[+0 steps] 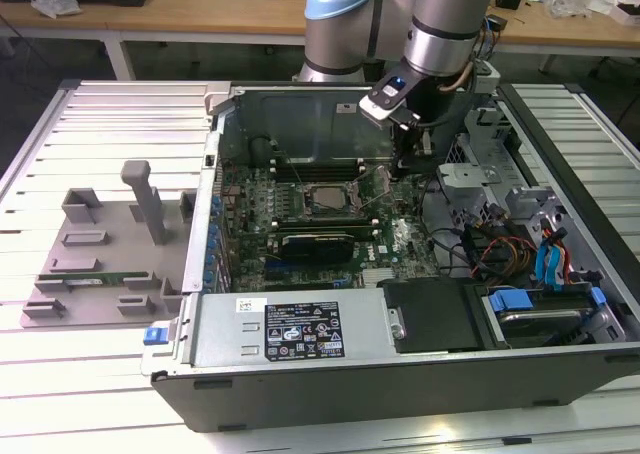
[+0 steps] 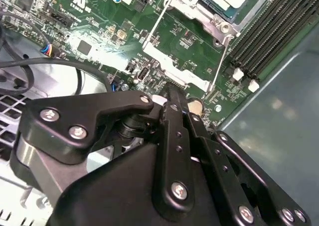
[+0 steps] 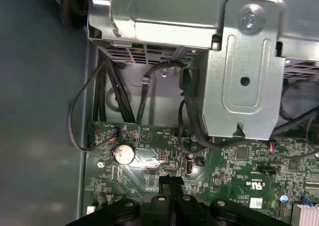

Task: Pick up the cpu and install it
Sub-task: 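Close the cpu cover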

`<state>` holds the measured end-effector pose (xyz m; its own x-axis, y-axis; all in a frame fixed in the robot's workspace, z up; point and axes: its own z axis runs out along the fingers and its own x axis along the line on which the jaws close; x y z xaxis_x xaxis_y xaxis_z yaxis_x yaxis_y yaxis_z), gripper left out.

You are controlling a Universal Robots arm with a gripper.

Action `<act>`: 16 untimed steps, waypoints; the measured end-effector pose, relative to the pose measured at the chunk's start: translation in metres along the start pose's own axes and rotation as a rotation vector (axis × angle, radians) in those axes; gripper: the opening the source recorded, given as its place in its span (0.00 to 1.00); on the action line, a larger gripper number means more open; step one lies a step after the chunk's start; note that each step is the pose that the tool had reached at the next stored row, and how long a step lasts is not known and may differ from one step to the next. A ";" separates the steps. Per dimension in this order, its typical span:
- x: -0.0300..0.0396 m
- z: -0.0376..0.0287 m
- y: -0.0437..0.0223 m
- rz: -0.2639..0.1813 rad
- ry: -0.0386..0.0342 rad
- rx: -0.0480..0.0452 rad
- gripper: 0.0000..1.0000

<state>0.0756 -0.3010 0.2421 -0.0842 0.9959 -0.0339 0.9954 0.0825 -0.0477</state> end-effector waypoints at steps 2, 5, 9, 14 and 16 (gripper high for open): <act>0.0001 0.0034 0.0000 0.000 -0.0003 0.0000 0.11; 0.0002 0.0036 -0.0008 0.000 -0.0001 0.0000 0.11; 0.0013 0.0041 -0.0135 0.000 -0.0007 -0.0017 0.11; 0.0028 0.0050 -0.0319 0.000 -0.0007 -0.0024 0.11; 0.0032 0.0052 -0.0361 0.000 -0.0007 -0.0024 0.11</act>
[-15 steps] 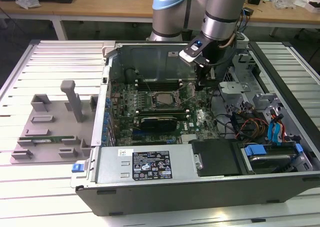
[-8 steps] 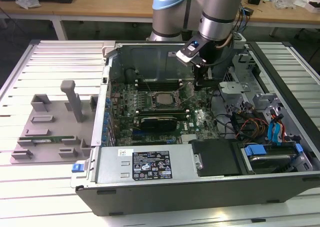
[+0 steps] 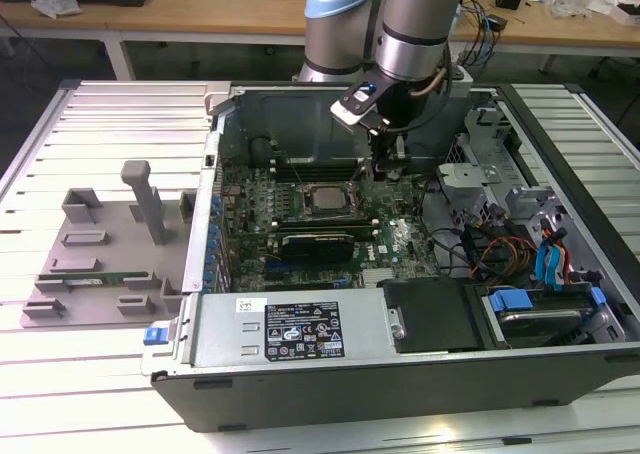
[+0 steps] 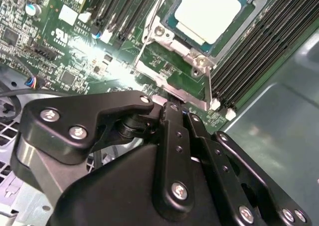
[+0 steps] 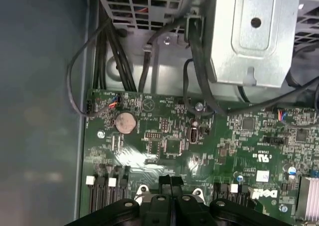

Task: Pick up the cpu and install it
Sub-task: 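Close the cpu cover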

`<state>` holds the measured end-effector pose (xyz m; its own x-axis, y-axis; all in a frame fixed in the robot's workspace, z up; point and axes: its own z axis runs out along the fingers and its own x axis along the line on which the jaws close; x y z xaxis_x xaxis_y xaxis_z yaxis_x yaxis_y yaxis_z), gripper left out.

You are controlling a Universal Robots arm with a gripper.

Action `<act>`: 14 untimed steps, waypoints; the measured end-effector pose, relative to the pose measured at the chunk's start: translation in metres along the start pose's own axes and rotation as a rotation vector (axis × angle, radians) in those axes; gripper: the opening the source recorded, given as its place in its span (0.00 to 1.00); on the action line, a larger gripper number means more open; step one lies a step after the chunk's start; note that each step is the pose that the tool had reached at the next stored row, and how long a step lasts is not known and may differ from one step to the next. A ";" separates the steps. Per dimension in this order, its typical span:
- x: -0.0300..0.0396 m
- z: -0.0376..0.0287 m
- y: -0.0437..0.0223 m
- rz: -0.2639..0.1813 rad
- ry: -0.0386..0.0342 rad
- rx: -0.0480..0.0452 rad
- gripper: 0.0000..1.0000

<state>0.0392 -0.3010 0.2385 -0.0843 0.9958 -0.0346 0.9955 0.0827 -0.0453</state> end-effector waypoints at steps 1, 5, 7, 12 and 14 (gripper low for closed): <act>0.0002 0.0001 -0.0019 0.000 -0.0001 0.0000 0.11; 0.0007 0.0004 -0.0081 0.000 0.0001 0.0000 0.11; 0.0009 0.0005 -0.0113 0.000 0.0000 0.0000 0.11; 0.0016 0.0008 -0.0193 0.000 0.0000 0.0000 0.11; 0.0019 0.0010 -0.0231 0.000 0.0000 0.0000 0.11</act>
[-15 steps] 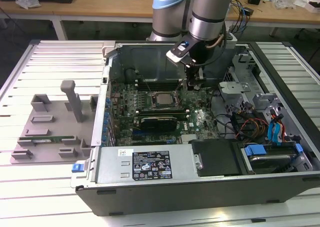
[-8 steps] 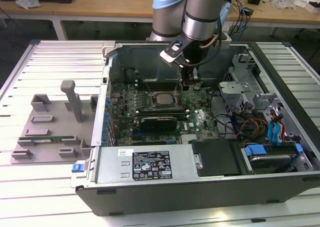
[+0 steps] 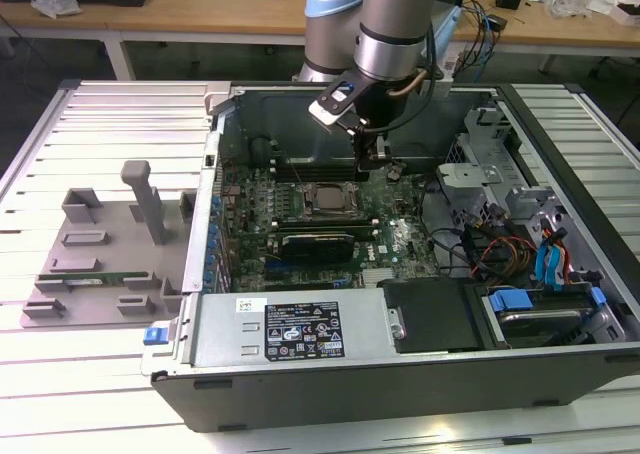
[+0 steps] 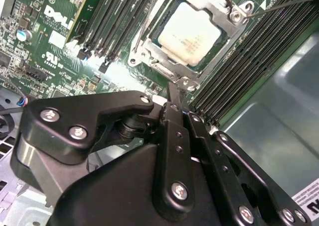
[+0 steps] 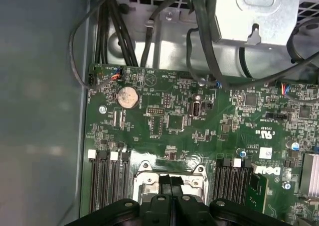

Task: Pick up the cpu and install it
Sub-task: 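Close the cpu cover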

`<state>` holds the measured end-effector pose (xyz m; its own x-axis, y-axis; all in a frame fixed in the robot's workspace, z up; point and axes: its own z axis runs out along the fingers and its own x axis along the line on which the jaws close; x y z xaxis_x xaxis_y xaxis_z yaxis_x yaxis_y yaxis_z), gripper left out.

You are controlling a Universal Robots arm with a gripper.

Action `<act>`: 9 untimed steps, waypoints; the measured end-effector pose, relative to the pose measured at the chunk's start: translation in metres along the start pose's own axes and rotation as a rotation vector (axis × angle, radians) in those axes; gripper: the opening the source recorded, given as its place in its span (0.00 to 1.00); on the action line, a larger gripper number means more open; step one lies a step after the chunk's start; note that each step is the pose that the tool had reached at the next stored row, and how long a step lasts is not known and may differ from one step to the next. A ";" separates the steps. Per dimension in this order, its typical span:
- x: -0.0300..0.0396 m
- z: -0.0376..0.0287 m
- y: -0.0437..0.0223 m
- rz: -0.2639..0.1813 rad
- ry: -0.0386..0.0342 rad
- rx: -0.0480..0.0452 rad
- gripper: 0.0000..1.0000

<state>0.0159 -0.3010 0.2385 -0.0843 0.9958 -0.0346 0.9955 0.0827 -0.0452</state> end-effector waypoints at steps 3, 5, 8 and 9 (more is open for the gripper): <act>0.0003 0.0001 -0.0032 0.000 0.0000 0.0000 0.11; 0.0004 0.0002 -0.0049 0.000 0.0001 0.0000 0.11; 0.0008 0.0008 -0.0091 0.000 -0.0001 0.0000 0.11; 0.0010 0.0010 -0.0116 0.000 0.0001 0.0000 0.11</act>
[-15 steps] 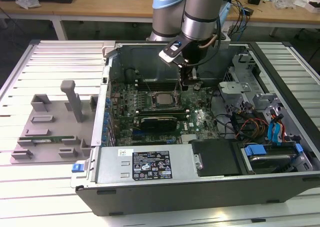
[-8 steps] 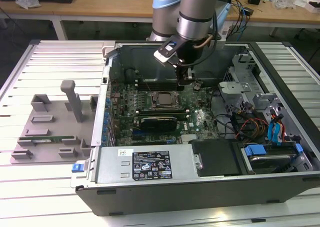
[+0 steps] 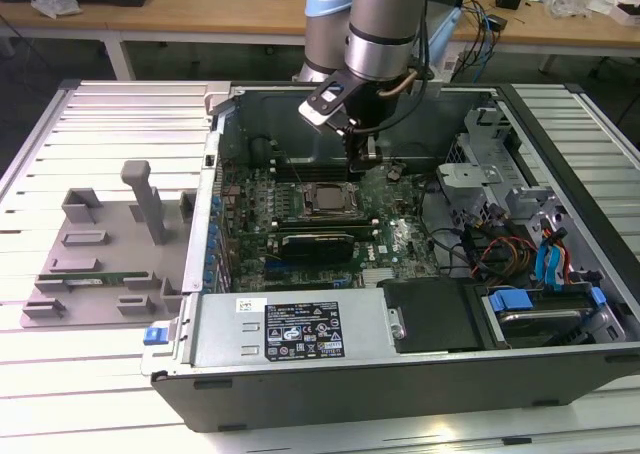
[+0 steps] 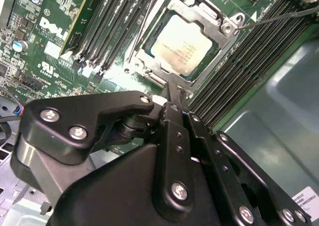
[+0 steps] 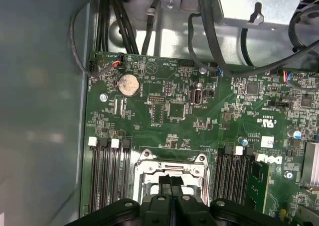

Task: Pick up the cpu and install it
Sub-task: 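Close the cpu cover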

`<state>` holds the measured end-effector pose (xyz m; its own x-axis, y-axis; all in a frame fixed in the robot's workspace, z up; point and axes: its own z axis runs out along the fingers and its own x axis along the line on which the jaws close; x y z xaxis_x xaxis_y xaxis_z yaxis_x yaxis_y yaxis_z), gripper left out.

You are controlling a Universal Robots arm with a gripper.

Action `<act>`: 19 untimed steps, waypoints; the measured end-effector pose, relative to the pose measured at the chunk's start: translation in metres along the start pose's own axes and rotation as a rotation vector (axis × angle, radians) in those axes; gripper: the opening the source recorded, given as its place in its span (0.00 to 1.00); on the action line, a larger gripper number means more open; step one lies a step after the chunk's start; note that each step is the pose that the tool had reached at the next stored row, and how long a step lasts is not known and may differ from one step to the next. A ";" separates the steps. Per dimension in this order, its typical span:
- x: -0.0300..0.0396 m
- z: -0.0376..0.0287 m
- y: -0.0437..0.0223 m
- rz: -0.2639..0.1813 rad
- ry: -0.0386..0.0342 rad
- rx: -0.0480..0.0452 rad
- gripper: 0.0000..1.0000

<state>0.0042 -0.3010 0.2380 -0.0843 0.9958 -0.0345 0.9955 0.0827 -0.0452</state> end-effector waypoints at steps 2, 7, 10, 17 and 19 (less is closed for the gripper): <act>0.0002 0.0001 -0.0026 0.000 -0.0001 0.0000 0.11; 0.0011 0.0006 -0.0126 0.000 -0.0002 0.0001 0.11; 0.0014 0.0009 -0.0161 0.000 -0.0001 0.0001 0.11; 0.0023 0.0018 -0.0267 0.000 0.0000 -0.0001 0.11; 0.0025 0.0020 -0.0290 0.000 0.0000 0.0000 0.11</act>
<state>-0.0249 -0.3010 0.2372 -0.0843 0.9958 -0.0345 0.9955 0.0827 -0.0452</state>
